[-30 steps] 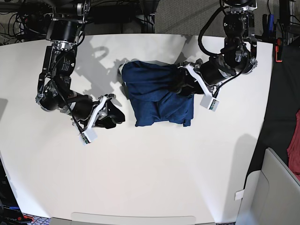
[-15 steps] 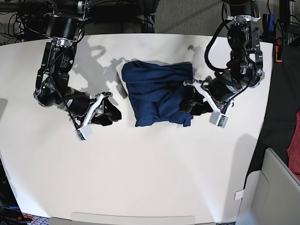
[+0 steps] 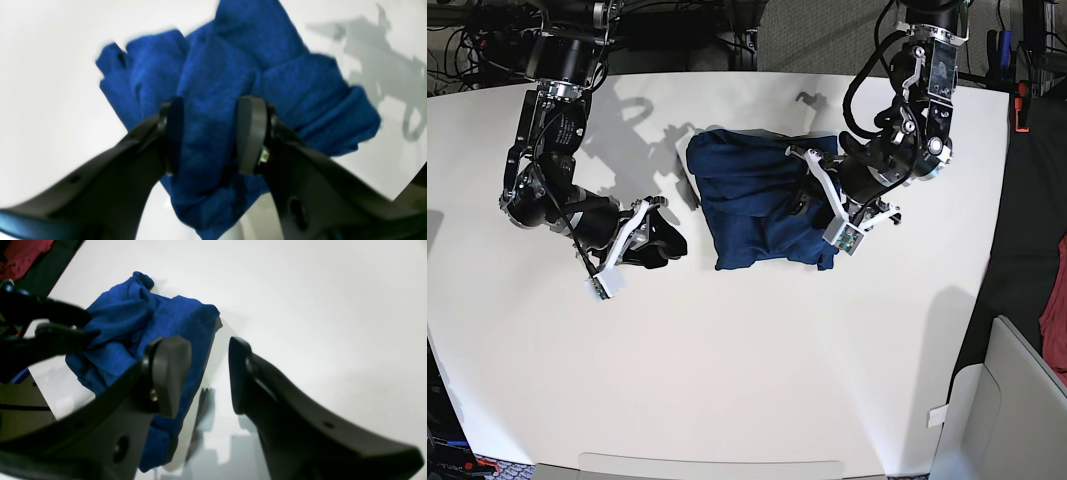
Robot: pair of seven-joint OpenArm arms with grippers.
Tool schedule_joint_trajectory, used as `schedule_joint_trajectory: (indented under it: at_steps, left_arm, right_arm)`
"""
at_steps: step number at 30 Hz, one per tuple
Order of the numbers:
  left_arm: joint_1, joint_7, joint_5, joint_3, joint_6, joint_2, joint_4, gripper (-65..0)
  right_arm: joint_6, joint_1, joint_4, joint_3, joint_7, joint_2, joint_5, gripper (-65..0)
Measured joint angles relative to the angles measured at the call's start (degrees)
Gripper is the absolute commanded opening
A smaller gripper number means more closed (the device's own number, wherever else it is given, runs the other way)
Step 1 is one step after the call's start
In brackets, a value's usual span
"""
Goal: Fold the T-shirt properly
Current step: 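Grasp the shirt side with the left gripper and tuck it under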
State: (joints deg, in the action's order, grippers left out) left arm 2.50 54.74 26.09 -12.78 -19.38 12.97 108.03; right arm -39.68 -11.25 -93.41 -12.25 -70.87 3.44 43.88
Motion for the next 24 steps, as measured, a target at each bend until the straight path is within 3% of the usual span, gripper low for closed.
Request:
schedule_joint_trajectory:
  at_steps: [6,13,24]
  left_arm:
    - [-1.77,-0.37,-0.96,-0.44,-0.09,-0.02,0.00,-39.7]
    - [-1.88,-0.44,-1.90,-5.79,-0.31,-0.13,0.13,-39.9]
    - [-5.25,-1.05,-2.75,-6.01,0.02,-0.28,-4.09,-42.2]
  right_arm:
    - [0.02,-0.02,0.00,0.00,-0.02,0.02,-0.02,-41.1]
    - [0.02,-0.07,0.02,0.00,-0.02,0.02,-0.02,-41.1]
    - [0.02,-1.20,2.95,0.00,-0.02,0.00,0.22,-41.1]
